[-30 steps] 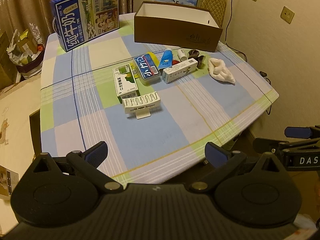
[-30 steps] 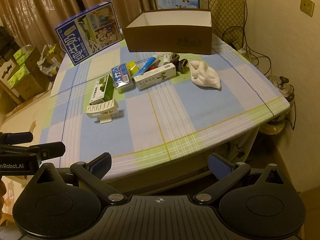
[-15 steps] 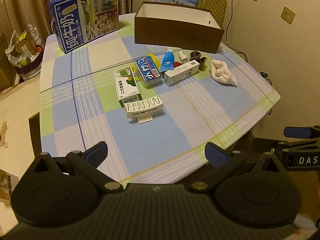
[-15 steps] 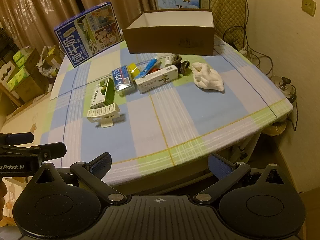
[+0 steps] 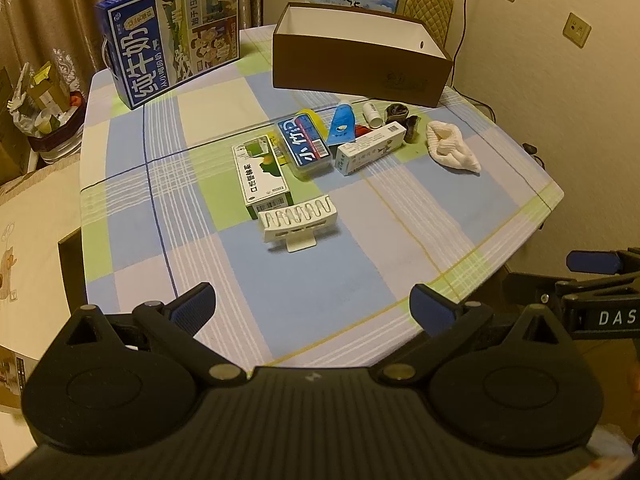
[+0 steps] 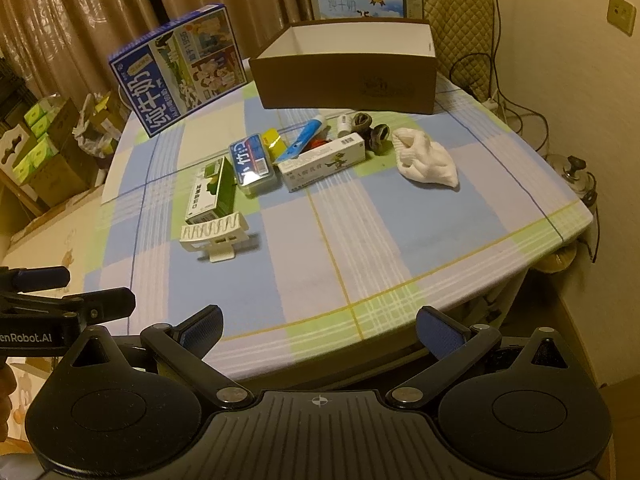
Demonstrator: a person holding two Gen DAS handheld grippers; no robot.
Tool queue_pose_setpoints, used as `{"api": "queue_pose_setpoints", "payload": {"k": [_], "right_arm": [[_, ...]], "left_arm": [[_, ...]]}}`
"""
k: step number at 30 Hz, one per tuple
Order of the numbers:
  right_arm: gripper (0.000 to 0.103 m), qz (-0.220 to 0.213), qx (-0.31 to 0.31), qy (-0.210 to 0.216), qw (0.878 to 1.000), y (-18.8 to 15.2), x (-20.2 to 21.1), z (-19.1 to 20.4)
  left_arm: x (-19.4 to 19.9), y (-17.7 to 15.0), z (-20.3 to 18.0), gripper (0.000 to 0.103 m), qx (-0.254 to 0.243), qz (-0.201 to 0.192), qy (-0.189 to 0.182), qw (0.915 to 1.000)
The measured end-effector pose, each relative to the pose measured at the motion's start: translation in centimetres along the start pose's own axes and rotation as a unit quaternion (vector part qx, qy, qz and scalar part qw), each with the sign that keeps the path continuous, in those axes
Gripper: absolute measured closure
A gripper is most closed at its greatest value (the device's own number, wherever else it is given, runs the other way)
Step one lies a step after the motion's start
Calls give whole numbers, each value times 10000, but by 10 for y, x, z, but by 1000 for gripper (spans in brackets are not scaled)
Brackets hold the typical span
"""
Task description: Organize objects
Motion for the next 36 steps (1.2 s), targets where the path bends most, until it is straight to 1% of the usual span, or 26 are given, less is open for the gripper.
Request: {"api": "queue_pose_setpoints", "payload": {"k": [6, 12, 19, 25, 29, 32, 36], "right_arm": [[2, -5, -47, -39, 10000, 6, -7, 10], [2, -34, -155, -84, 9998, 4, -11, 10], [2, -117, -198, -154, 9996, 11, -16, 4], [2, -137, -350, -187, 9991, 13, -19, -10], [2, -164, -453, -210, 9986, 17, -23, -23], [2, -169, -513, -246, 9982, 23, -28, -36], [2, -146, -576, -303, 9978, 32, -35, -57]], "left_arm": [[-4, 0, 7, 1, -57, 19, -52, 10000], [-9, -1, 16, 1, -121, 22, -86, 9999], [-22, -1, 26, 1, -78, 43, -106, 9999], [-38, 4, 28, 1, -165, 23, -254, 9995], [-53, 8, 26, 1, -354, -105, -328, 9988], [-71, 12, 25, 1, -469, -139, -311, 9983], [-99, 16, 27, 2, -452, -145, -312, 9984]]}}
Point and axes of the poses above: each gripper's, at about its wrist camera, not at the fingertips, and x roughly against the way its jaws point, z to its left, y to its top, the point moved 4 cm from there along -x, roughly the way its jaws point, and after that the axes turned 3 degrees about y, right-handed, at the moved point
